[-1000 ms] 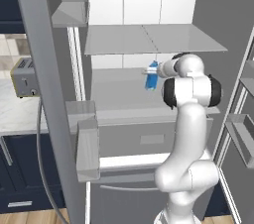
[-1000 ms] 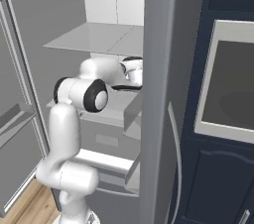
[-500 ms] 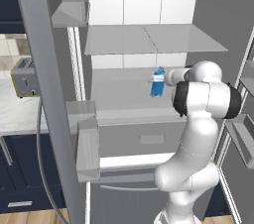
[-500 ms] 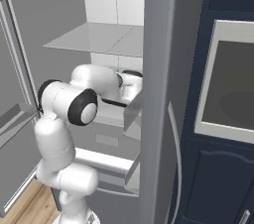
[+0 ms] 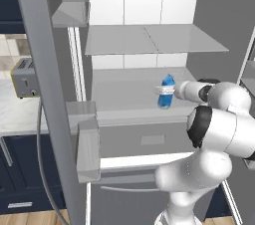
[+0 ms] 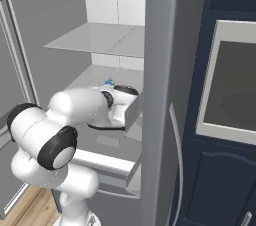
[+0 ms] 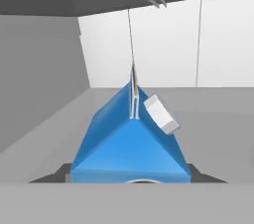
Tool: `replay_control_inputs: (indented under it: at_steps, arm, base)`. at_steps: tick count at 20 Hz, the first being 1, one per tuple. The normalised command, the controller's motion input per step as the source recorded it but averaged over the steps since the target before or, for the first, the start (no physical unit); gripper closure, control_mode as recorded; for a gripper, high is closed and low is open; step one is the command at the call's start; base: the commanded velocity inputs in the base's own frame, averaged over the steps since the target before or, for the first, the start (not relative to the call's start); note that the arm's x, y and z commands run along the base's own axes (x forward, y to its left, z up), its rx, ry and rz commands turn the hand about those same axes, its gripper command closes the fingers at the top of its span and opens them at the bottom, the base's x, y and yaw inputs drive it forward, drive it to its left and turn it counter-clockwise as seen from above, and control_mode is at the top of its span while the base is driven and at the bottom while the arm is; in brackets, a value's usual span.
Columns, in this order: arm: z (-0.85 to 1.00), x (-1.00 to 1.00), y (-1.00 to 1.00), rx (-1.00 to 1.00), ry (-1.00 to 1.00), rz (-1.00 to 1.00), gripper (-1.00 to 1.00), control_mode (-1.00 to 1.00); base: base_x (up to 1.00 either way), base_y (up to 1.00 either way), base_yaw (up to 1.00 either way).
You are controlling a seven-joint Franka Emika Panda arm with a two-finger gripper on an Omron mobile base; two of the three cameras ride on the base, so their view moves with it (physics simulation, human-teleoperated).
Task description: Take a sugar cube from the saucer and place it inside the coffee. Then, grab milk from the fridge and place it next to the coffee on the counter to sweeten the coffee.
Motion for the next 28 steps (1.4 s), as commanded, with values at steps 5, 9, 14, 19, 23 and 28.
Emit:
replay_control_inputs:
  at_steps: [5, 9, 14, 19, 23, 28]
  arm:
    - [1.0, -0.26, 0.0, -0.13, 0.29, 0.0, 1.0, -1.0]
    - [1.0, -0.03, 0.0, -0.16, 0.27, 0.0, 1.0, -1.0]
    - [0.76, -0.78, 0.17, -0.08, -0.05, 0.0, 1.0, -1.0]
    - [0.9, -0.81, 0.19, -0.02, -0.02, 0.0, 1.0, -1.0]
    - [1.0, -0.72, 0.0, 0.0, 0.02, 0.0, 1.0, -1.0]
    - [1.0, -0.51, 0.0, 0.0, 0.19, 0.02, 1.0, -1.0]
  base:
    - [0.0, 0.0, 0.0]
    - [0.0, 0.0, 0.0]
    - [0.0, 0.0, 0.0]
    - [0.0, 0.0, 0.0]
    - [0.0, 0.0, 0.0]
    - [0.0, 0.0, 0.0]
